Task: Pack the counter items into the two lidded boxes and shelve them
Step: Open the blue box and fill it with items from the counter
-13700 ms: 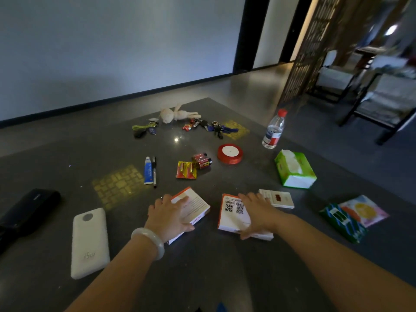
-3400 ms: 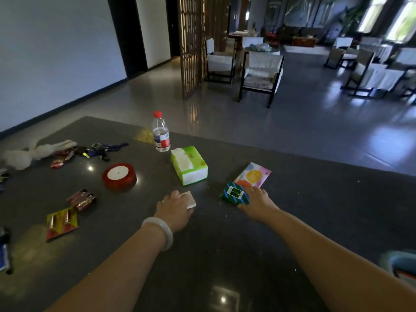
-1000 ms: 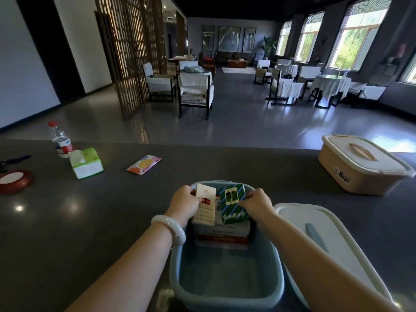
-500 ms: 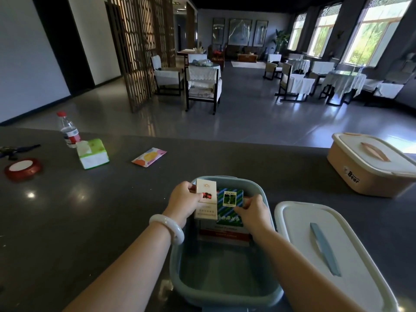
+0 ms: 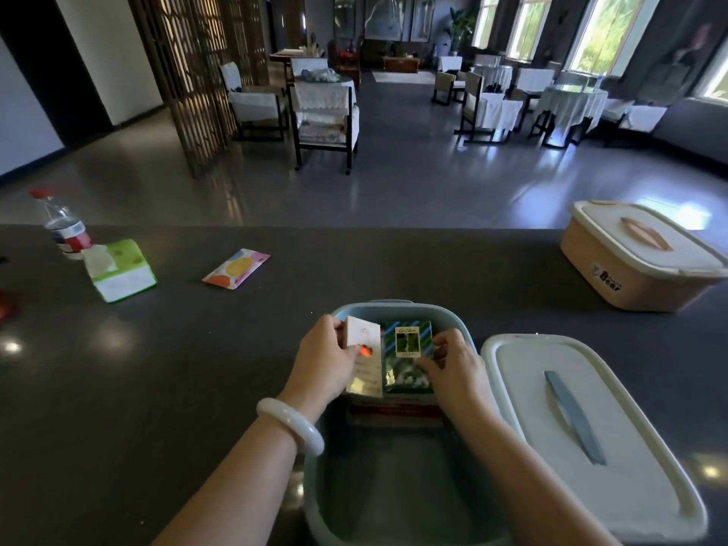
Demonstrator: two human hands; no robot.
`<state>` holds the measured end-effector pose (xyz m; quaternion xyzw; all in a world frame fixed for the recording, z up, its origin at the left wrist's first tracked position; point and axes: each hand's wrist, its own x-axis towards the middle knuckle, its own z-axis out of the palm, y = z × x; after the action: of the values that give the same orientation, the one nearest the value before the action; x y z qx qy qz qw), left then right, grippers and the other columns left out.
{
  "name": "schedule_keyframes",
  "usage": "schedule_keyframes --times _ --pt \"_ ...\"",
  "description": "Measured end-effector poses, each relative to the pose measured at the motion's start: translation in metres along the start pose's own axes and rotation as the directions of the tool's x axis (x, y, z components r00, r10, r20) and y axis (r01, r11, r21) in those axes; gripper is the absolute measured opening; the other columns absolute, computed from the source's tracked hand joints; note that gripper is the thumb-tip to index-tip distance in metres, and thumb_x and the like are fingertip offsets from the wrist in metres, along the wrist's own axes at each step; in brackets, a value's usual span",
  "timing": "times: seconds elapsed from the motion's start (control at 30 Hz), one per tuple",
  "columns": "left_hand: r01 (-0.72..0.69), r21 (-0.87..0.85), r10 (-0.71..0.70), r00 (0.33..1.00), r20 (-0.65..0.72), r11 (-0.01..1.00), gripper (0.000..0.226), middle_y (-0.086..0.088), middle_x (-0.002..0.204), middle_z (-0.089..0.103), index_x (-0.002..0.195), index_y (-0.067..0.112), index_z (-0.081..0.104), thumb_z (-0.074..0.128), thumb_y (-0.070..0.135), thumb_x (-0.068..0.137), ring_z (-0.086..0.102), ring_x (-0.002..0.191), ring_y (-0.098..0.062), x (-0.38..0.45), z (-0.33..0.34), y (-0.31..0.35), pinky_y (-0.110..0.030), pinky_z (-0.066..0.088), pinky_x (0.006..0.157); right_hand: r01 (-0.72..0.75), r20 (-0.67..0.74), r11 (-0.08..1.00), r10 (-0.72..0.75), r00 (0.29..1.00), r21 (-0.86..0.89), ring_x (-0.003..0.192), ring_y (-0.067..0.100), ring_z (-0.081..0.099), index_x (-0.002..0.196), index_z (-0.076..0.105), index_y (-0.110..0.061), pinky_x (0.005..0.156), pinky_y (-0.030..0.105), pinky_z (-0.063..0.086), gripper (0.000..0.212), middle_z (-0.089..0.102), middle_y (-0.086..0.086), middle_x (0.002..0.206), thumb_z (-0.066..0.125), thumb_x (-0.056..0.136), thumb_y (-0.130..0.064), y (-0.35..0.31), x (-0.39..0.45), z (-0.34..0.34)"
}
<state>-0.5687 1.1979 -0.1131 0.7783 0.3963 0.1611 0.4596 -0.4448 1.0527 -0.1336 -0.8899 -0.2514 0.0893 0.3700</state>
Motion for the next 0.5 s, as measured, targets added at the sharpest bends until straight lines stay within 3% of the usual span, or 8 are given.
schedule_keyframes --times 0.2,0.5 --pt "-0.058 -0.004 0.058 0.998 -0.008 0.998 0.039 0.008 0.110 0.057 0.122 0.022 0.046 0.066 0.015 0.089 0.047 0.067 0.007 0.005 0.004 -0.008 0.002 0.036 0.044 -0.007 -0.055 0.995 0.001 0.998 -0.103 0.099 0.016 0.056 0.113 0.053 -0.019 0.075 0.025 0.037 0.029 0.061 0.000 0.109 0.065 0.089 -0.028 0.001 -0.003 0.006" --pt "-0.076 0.025 0.076 0.997 -0.005 0.997 0.040 -0.001 0.118 0.061 0.122 0.025 0.042 0.065 0.015 0.090 0.059 0.080 -0.006 0.007 0.004 -0.010 -0.006 0.043 0.044 0.042 -0.104 0.986 -0.060 0.993 -0.164 0.083 0.010 0.047 0.112 0.054 -0.016 0.071 0.026 0.039 0.027 0.058 -0.001 0.105 0.066 0.088 -0.024 0.002 -0.005 0.008"
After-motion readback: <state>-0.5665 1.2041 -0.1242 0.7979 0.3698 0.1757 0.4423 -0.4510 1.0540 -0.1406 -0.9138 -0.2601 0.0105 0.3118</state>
